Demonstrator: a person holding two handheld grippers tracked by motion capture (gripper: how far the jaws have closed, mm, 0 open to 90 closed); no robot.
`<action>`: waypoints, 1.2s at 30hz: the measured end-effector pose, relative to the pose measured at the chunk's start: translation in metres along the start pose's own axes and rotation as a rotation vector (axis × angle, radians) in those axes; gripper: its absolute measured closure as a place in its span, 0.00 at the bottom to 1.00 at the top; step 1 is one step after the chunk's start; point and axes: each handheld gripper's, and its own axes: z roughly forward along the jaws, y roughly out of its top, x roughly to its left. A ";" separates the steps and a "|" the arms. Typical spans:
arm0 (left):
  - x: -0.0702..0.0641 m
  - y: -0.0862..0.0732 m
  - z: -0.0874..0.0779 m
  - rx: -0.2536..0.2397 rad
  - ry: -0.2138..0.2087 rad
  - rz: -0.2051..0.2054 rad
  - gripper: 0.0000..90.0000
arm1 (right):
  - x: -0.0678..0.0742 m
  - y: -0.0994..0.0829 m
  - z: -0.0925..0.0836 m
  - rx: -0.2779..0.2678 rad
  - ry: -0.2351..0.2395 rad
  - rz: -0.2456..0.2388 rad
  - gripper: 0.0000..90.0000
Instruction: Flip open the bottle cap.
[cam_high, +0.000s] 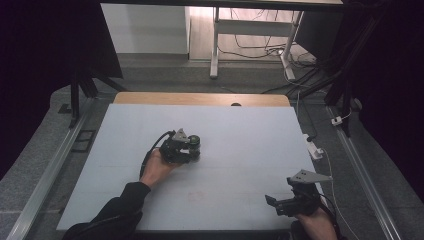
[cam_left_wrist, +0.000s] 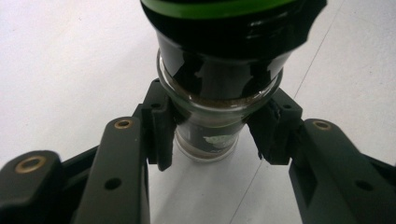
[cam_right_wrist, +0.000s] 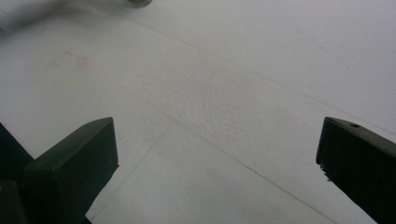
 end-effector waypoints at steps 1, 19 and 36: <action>0.000 0.000 0.000 0.000 0.001 0.001 0.60 | 0.000 0.001 0.000 -0.004 0.002 -0.001 0.00; -0.002 0.000 0.000 0.000 0.012 -0.002 0.60 | 0.015 0.021 0.006 -0.071 0.093 -0.062 0.00; -0.002 0.000 0.000 0.003 0.015 -0.001 0.60 | 0.027 0.044 0.028 -0.084 0.155 -0.097 0.00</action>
